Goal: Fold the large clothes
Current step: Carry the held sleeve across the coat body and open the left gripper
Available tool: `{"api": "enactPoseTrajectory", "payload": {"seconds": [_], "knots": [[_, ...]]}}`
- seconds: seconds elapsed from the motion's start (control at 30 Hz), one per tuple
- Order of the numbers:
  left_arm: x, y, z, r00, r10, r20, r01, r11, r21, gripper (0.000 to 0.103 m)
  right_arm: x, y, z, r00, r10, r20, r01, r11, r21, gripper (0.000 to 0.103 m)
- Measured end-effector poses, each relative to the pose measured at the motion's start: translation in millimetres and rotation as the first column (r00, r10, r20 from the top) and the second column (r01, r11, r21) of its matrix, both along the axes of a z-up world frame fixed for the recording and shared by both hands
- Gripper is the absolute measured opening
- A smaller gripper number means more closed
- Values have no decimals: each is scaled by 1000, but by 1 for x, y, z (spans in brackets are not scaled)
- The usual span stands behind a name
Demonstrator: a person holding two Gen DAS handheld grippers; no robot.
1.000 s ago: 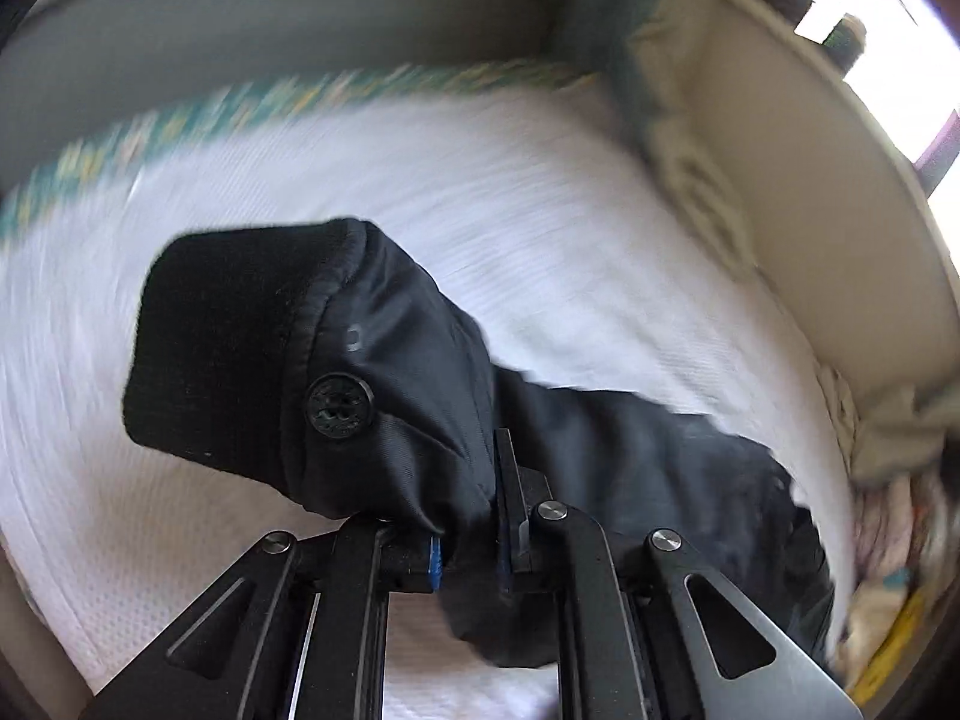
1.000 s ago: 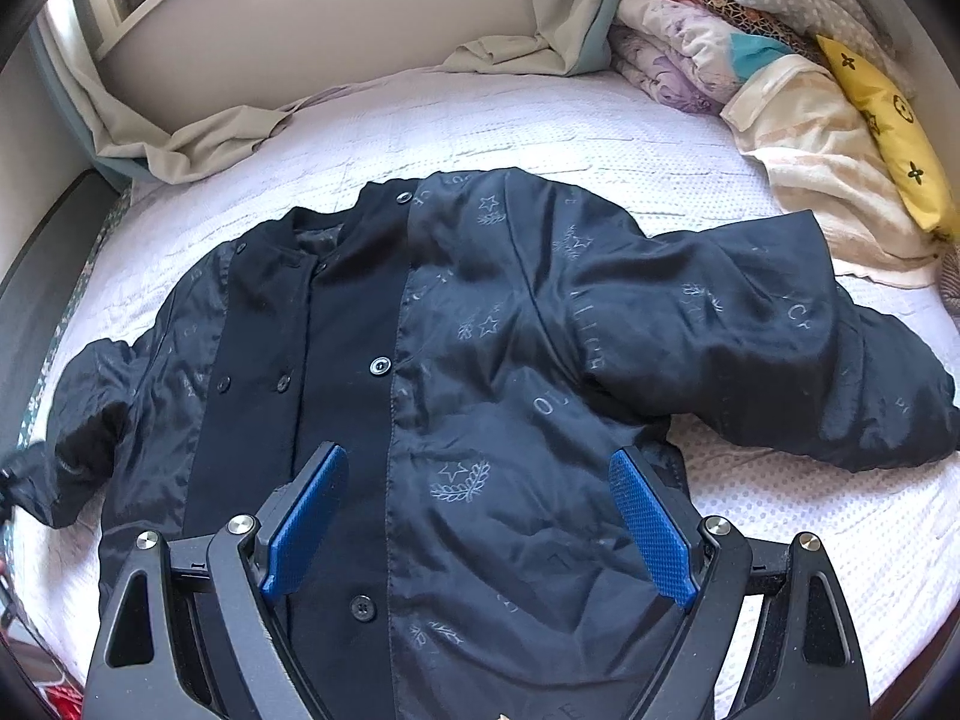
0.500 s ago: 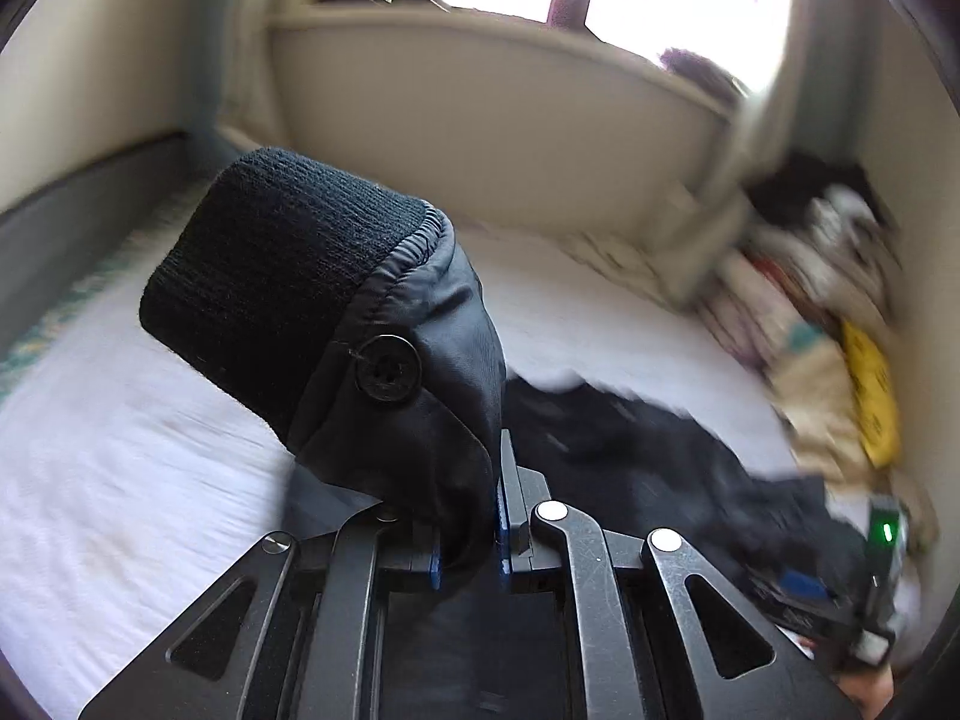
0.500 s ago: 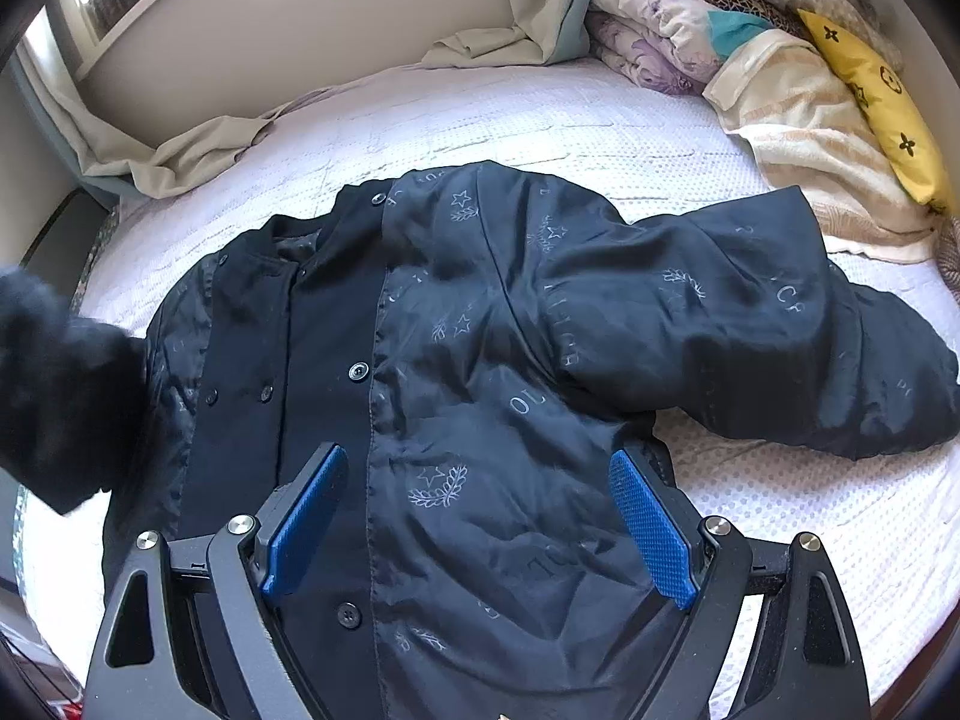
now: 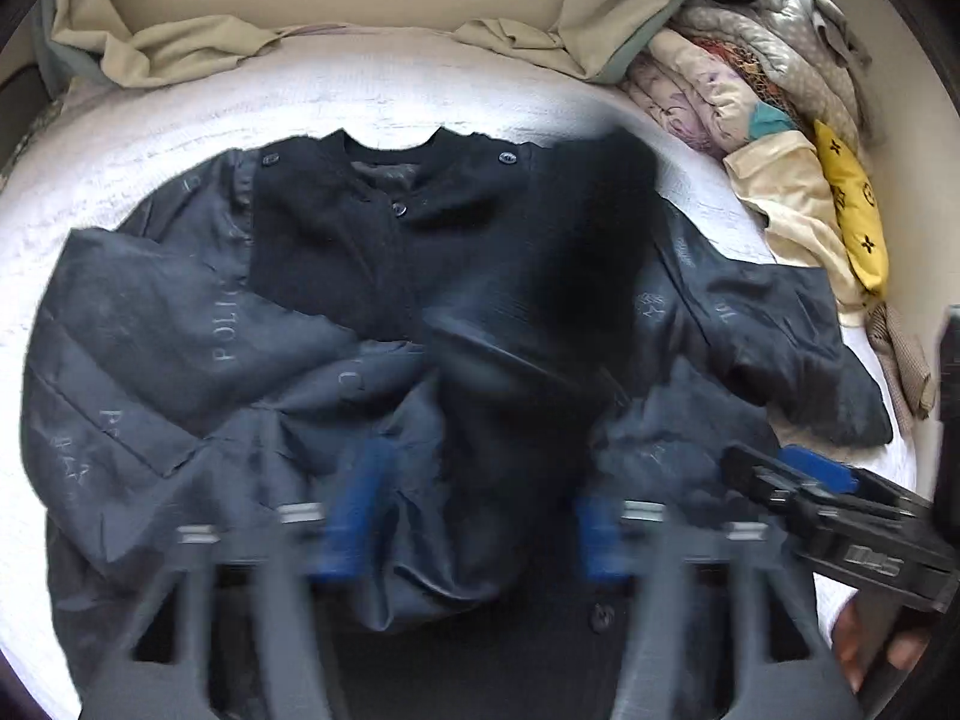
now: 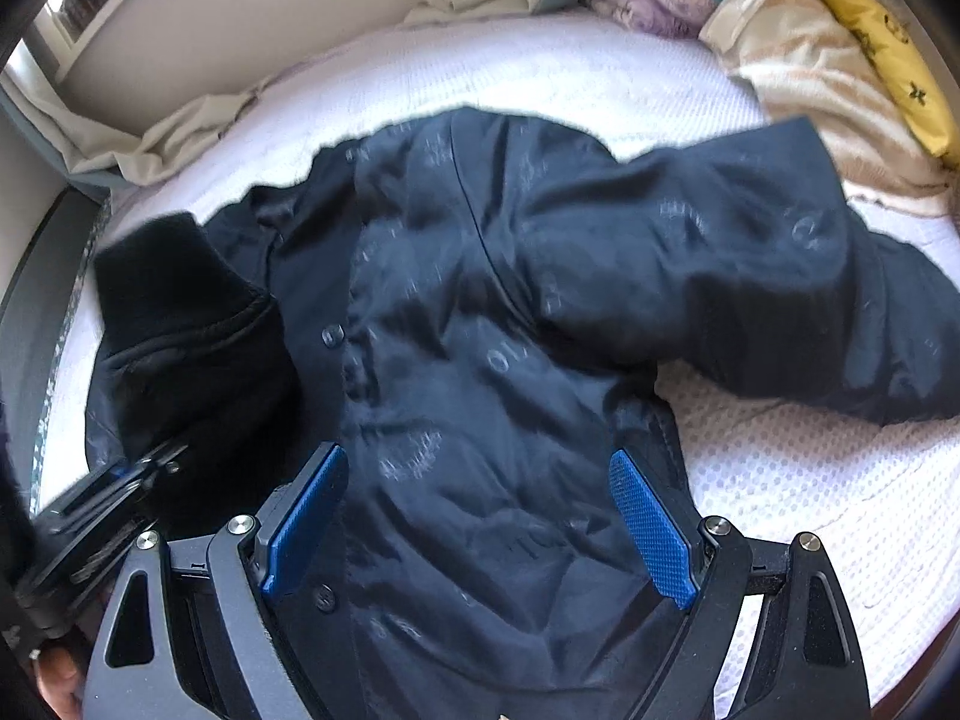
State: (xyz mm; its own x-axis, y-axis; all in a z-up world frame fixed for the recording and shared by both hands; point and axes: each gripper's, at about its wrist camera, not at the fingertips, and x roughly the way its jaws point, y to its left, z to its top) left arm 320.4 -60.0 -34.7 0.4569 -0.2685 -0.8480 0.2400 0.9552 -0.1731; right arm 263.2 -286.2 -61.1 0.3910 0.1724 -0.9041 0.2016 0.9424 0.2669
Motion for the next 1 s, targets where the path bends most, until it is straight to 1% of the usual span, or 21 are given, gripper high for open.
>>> {"api": "enactPoseTrajectory", "payload": {"seconds": [0.03,0.1,0.13,0.17,0.23,0.3,0.33,0.37,0.4,0.57,0.63,0.73,0.77,0.83,0.87,0.9,0.93,0.97,1.0], "knots": [[-8,4,11,1000,-5,28,5,1000,3,90,0,-1,-5,1000,6,-17,-6,1000,-2,88],[-17,6,22,998,-26,63,25,1000,16,92,1,-1,-14,999,13,-40,-14,1000,-19,88],[-22,8,29,996,-37,82,35,999,26,95,1,-1,-17,999,15,-49,-17,999,-32,88],[-28,12,36,993,-40,107,36,999,39,98,1,-1,-22,998,20,-59,-22,999,-48,88],[-34,20,49,985,-26,172,13,997,76,101,1,1,-28,997,33,-71,-38,997,-68,88],[-39,28,56,974,-13,227,-14,993,116,102,0,3,-34,994,57,-90,-65,994,-83,89],[-40,32,60,966,-7,258,-30,990,138,102,-1,6,-38,993,72,-96,-80,993,-86,93],[-42,37,64,959,1,283,-47,987,154,102,-2,8,-42,991,88,-103,-97,992,-80,100],[-44,41,66,953,8,303,-61,985,164,102,-2,10,-45,989,99,-111,-108,992,-73,103],[-53,57,79,927,43,373,-111,980,163,102,-8,23,-56,984,113,-140,-132,982,-138,103],[-57,63,85,912,63,406,-141,976,165,102,-10,25,-57,983,120,-139,-141,978,-153,103],[-61,72,97,896,85,436,-155,980,128,102,-9,27,-55,974,163,-155,-187,970,-152,103],[-64,77,102,887,99,450,-162,981,103,102,-10,27,-52,971,174,-166,-198,970,-142,103],[-70,86,112,859,118,498,-164,985,49,102,-14,22,-41,973,170,-158,-189,975,-115,103],[-74,91,117,839,129,529,-167,986,24,102,-18,17,-30,979,161,-128,-174,980,-100,103],[-80,96,122,810,144,568,-172,985,-5,102,-20,13,-20,983,154,-101,-164,982,-95,103],[-84,100,126,789,157,594,-176,984,-27,102,-23,9,-10,987,148,-69,-154,984,-94,103],[-87,104,129,776,173,607,-183,982,-45,102,-26,4,2,990,140,-25,-142,986,-90,103],[-87,107,132,771,192,607,-195,979,-62,102,-29,-1,14,991,128,24,-126,989,-72,103]]}}
